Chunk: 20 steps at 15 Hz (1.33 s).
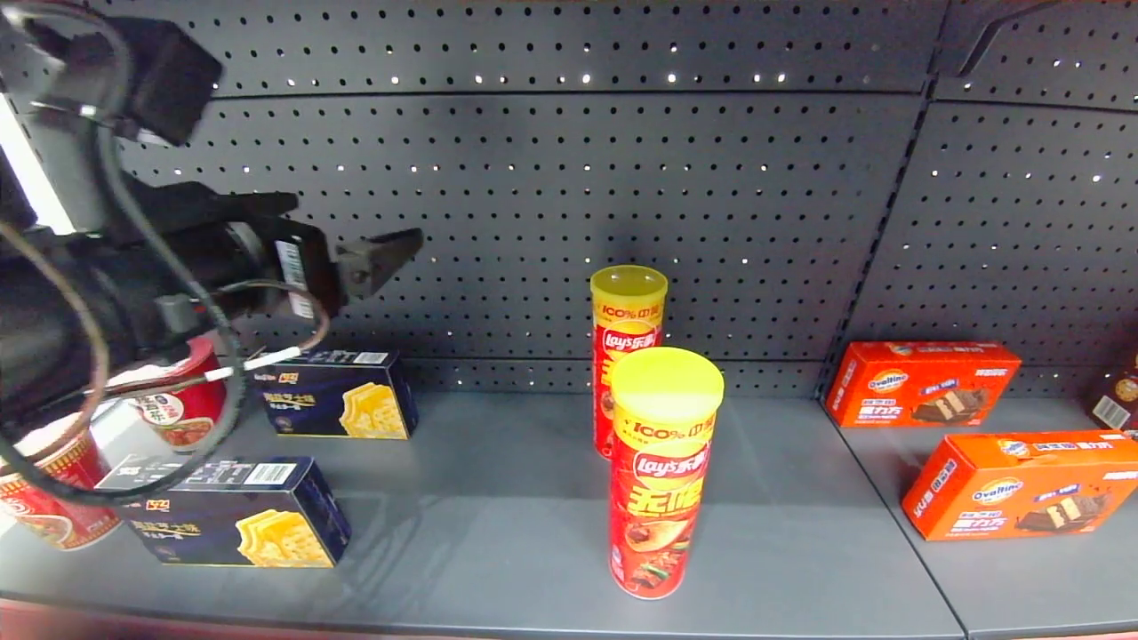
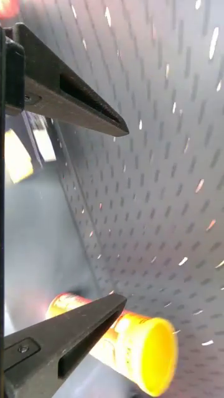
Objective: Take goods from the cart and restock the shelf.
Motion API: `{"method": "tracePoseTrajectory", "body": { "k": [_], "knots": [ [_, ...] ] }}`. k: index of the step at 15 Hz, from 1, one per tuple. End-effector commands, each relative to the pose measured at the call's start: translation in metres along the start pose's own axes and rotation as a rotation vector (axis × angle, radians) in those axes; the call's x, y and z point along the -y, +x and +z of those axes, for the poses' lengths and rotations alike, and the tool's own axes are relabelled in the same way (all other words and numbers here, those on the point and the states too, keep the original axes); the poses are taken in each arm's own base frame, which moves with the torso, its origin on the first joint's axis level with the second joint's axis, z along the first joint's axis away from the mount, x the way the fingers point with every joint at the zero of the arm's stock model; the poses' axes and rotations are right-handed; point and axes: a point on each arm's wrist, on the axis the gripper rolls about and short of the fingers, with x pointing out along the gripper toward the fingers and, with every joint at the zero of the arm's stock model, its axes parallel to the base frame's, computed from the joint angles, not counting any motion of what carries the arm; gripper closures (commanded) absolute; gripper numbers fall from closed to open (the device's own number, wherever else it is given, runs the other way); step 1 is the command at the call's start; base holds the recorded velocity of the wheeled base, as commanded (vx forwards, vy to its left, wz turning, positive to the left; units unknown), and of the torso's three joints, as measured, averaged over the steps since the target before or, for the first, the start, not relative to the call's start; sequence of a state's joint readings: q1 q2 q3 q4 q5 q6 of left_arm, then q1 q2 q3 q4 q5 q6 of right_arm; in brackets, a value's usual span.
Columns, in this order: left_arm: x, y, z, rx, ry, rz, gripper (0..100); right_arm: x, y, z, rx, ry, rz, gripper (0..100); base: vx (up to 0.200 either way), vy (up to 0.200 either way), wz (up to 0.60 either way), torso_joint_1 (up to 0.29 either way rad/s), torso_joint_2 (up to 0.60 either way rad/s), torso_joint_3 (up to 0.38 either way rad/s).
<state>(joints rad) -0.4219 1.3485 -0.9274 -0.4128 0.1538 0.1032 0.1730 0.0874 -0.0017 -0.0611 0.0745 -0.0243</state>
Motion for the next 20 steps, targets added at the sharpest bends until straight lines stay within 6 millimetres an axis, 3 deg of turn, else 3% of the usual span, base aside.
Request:
{"method": "tracePoseTrajectory", "body": {
  "k": [1, 4, 10, 14, 16, 17, 20],
  "knots": [
    [-0.023, -0.072, 0.017, 0.146, -0.06, 0.104, 0, 0.0, 0.0, 0.0, -0.001, 0.0, 0.0, 0, 0.0, 0.0, 0.0, 0.0, 0.0, 0.0],
    [-0.03, -0.114, 0.0, 0.17, -0.102, 0.201, 0, 0.0, 0.0, 0.0, -0.001, 0.0, 0.003, 0, 0.0, 0.0, 0.0, 0.0, 0.0, 0.0],
    [-0.033, -0.179, -0.111, 0.048, -0.196, 0.441, 0, 0.0, 0.0, 0.0, -0.002, -0.049, -0.005, 0, 0.0, 0.0, 0.0, 0.0, 0.0, 0.0],
    [-0.022, -0.206, -0.177, -0.017, -0.19, 0.453, 0, 0.0, 0.0, 0.0, -0.002, -0.049, -0.005, 0, 0.0, 0.0, 0.0, 0.0, 0.0, 0.0],
    [-0.016, -0.227, -0.206, -0.137, -0.211, 0.413, 0, 0.0, 0.0, 0.0, -0.001, -0.043, -0.002, 0, 0.0, 0.0, 0.0, 0.0, 0.0, 0.0],
    [-0.013, -0.24, -0.212, -0.11, -0.219, 0.38, 0, 0.0, 0.0, 0.0, -0.001, -0.042, 0.001, 0, 0.0, 0.0, 0.0, 0.0, 0.0, 0.0],
    [-0.013, -0.241, -0.21, -0.088, -0.235, 0.324, 0, 0.0, 0.0, 0.0, -0.001, -0.042, 0.004, 0, 0.0, 0.0, 0.0, 0.0, 0.0, 0.0]
  ]
}}
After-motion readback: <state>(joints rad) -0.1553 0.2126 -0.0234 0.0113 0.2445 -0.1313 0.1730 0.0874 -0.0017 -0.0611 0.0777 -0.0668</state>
